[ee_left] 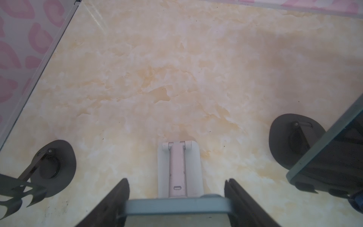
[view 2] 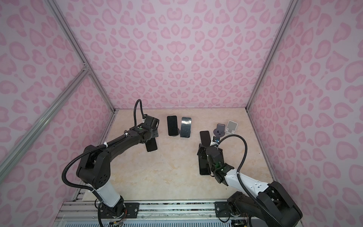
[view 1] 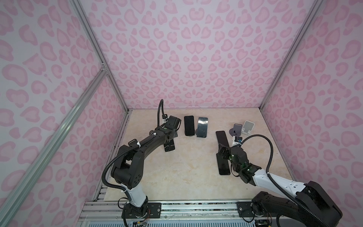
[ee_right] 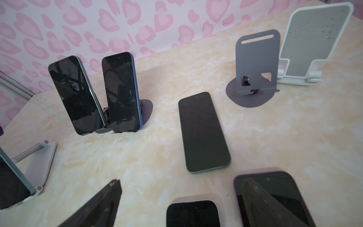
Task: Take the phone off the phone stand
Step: 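Close the left gripper on the phone and lift it off the white stand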
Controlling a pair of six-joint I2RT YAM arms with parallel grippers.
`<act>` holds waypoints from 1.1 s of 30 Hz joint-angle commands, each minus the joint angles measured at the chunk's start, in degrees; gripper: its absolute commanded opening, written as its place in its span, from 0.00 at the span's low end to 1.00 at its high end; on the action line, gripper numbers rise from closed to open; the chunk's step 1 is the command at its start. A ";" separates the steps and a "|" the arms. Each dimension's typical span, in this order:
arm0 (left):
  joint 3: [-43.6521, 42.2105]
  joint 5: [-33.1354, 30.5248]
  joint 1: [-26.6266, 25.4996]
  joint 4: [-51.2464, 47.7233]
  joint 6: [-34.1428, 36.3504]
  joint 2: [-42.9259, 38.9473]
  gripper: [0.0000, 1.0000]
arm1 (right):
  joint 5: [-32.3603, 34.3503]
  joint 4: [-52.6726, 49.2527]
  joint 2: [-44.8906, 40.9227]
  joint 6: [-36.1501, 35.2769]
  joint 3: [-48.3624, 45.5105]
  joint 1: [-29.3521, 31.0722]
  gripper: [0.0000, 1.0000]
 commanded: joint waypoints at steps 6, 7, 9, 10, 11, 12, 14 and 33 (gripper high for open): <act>-0.56 0.22 0.27 1.77 0.95 0.69 0.84 | 0.72 0.27 0.40 -0.31 0.36 0.01 0.98; -0.70 0.34 0.26 1.98 0.97 0.75 0.84 | 0.77 0.27 0.39 -0.32 0.33 0.04 0.98; -0.76 0.55 0.36 2.17 1.36 0.89 0.85 | 0.71 0.27 0.33 -0.31 0.37 0.01 0.98; -0.83 0.71 0.43 2.25 1.55 1.03 0.85 | 0.79 0.26 0.37 -0.31 0.34 0.01 0.98; -0.90 0.99 0.49 2.50 1.74 1.12 0.84 | 0.81 0.20 0.40 -0.31 0.36 0.01 0.98; -1.03 1.22 0.60 2.69 1.79 1.13 0.83 | 0.73 0.19 0.30 -0.35 0.39 0.02 0.98; -1.26 1.62 0.70 3.20 1.98 1.13 0.81 | 0.75 0.18 0.25 -0.37 0.38 0.00 0.98; -3.52 2.57 0.80 3.42 4.37 -4.45 0.59 | 0.90 0.21 0.50 -0.40 0.47 0.01 0.98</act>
